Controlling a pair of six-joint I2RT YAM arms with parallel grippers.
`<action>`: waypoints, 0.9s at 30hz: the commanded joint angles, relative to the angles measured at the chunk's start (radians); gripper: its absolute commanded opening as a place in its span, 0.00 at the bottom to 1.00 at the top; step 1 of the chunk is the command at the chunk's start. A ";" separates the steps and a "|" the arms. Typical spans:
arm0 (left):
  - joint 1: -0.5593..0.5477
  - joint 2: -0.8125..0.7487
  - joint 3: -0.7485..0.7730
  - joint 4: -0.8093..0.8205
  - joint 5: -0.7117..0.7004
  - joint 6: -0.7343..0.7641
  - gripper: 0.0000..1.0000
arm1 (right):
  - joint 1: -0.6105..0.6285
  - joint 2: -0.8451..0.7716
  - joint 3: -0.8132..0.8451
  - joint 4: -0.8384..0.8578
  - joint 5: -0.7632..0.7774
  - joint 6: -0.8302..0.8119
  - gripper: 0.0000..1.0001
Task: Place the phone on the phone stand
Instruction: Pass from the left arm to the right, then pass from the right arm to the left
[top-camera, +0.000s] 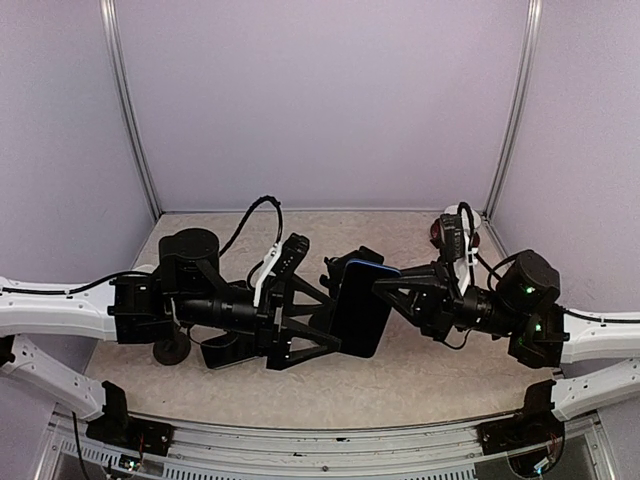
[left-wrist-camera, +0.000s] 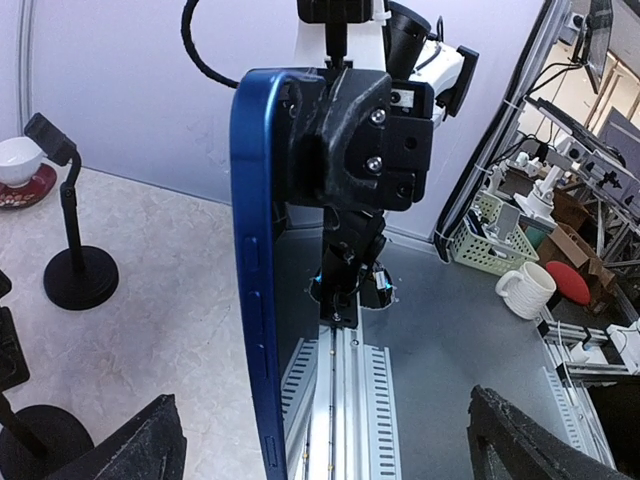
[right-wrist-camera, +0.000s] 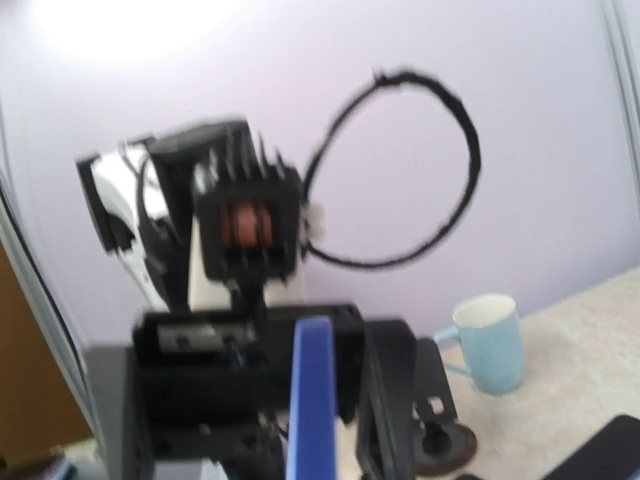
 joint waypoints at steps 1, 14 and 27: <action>-0.001 0.029 -0.013 0.089 0.012 -0.032 0.95 | -0.004 -0.001 -0.031 0.278 0.023 0.095 0.00; -0.001 0.013 -0.050 0.118 -0.032 -0.038 0.88 | -0.005 0.005 -0.044 0.332 0.029 0.117 0.00; -0.001 0.064 -0.047 0.173 0.039 -0.070 0.27 | 0.020 0.101 -0.051 0.432 0.019 0.173 0.00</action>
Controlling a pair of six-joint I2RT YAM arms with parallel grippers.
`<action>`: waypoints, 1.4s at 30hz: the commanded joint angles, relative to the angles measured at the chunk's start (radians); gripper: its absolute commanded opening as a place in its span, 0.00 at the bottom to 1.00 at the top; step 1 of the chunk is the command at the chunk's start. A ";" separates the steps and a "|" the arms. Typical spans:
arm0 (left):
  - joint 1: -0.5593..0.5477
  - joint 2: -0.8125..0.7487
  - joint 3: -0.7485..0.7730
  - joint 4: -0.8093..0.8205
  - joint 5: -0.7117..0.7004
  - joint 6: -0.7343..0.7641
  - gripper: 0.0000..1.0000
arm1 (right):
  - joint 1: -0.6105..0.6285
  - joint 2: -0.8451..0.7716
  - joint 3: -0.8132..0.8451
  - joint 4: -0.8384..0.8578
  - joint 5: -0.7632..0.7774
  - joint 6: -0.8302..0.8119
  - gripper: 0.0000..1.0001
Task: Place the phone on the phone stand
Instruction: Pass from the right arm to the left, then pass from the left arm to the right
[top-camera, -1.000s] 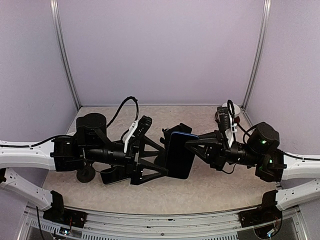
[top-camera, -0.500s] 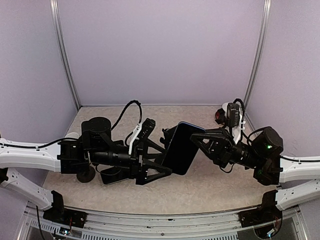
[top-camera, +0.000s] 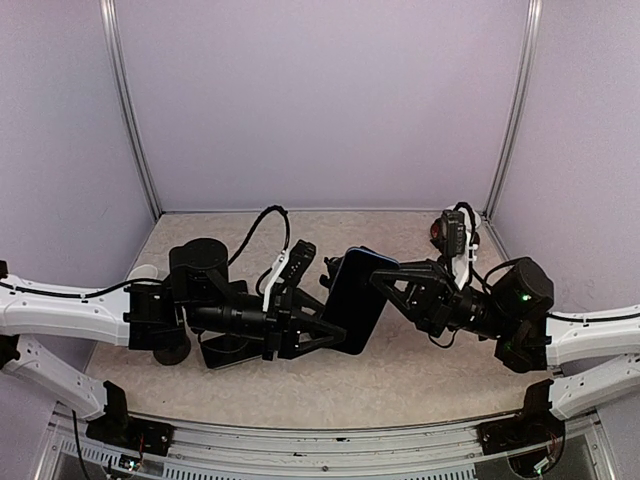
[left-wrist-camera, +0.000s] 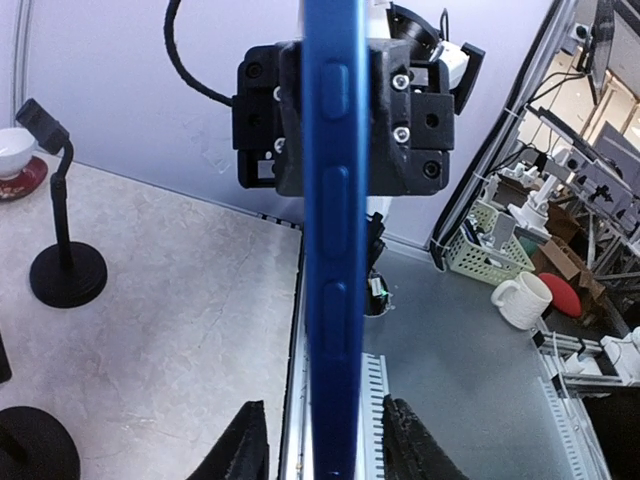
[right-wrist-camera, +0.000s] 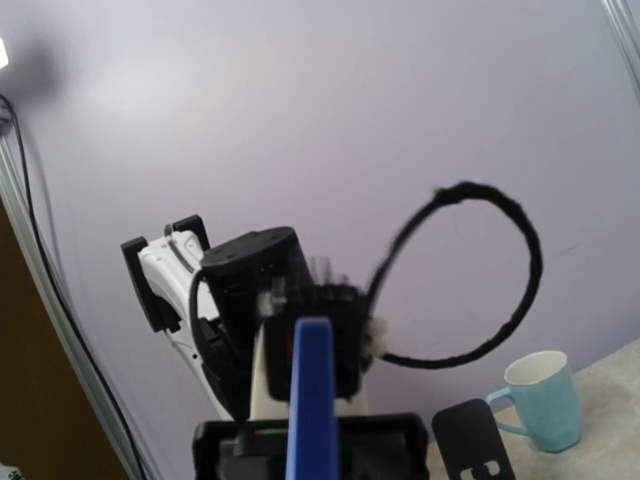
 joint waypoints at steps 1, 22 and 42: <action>-0.001 0.003 -0.004 0.037 0.033 0.002 0.18 | 0.015 0.002 -0.004 0.127 0.014 0.022 0.00; -0.001 -0.008 0.004 -0.004 0.077 0.030 0.00 | 0.019 -0.022 0.125 -0.243 -0.027 -0.102 0.65; -0.002 0.028 0.031 -0.028 0.105 0.041 0.00 | 0.019 0.099 0.204 -0.263 -0.143 -0.078 0.41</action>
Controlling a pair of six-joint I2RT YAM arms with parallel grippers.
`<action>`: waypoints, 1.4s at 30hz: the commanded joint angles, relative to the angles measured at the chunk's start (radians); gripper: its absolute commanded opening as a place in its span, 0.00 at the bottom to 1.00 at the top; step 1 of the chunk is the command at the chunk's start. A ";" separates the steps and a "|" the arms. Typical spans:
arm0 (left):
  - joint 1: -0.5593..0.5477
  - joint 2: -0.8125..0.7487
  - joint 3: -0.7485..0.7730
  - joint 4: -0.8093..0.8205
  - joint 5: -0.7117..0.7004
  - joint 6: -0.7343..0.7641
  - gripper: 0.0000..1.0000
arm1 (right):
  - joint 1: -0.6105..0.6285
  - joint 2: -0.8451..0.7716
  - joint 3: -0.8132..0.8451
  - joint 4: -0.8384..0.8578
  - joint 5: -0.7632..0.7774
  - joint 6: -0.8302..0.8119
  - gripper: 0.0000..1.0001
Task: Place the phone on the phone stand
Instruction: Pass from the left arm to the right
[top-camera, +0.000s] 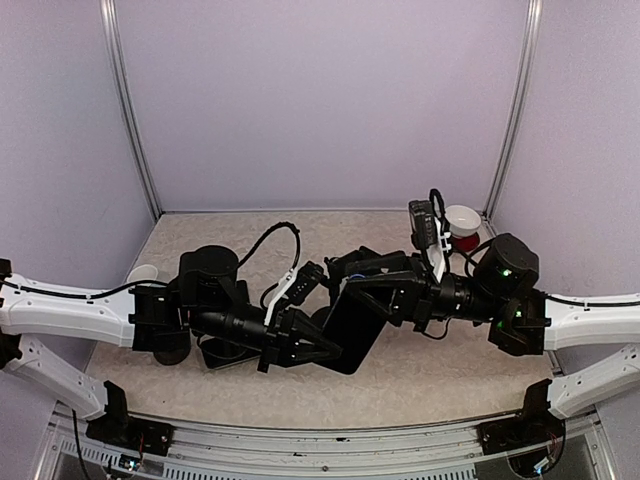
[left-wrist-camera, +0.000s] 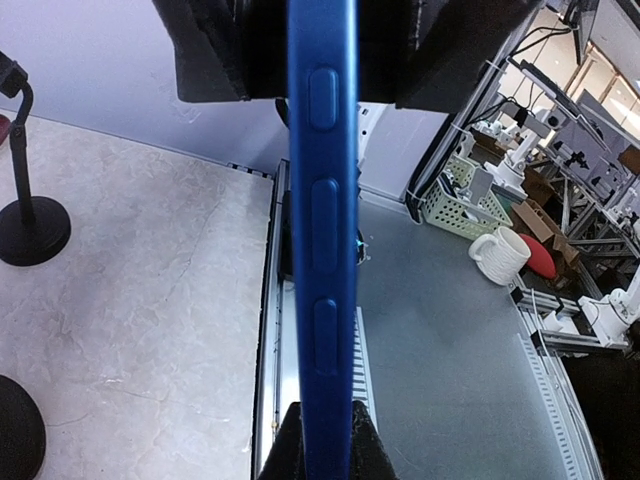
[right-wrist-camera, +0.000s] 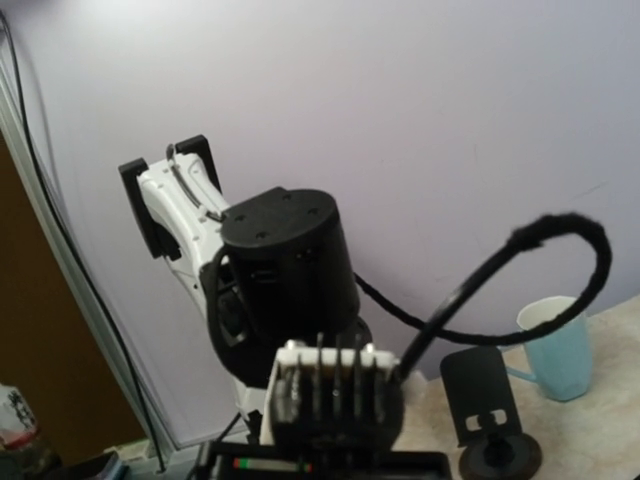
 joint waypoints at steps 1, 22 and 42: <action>-0.007 0.006 0.045 0.037 0.000 0.014 0.00 | 0.011 0.037 0.039 -0.014 -0.051 0.004 0.38; -0.007 -0.005 0.016 0.045 -0.004 0.010 0.00 | 0.010 0.020 0.010 0.012 -0.043 0.017 0.49; -0.008 0.001 0.019 0.061 -0.006 -0.004 0.00 | 0.006 0.029 -0.009 0.026 -0.037 0.036 0.51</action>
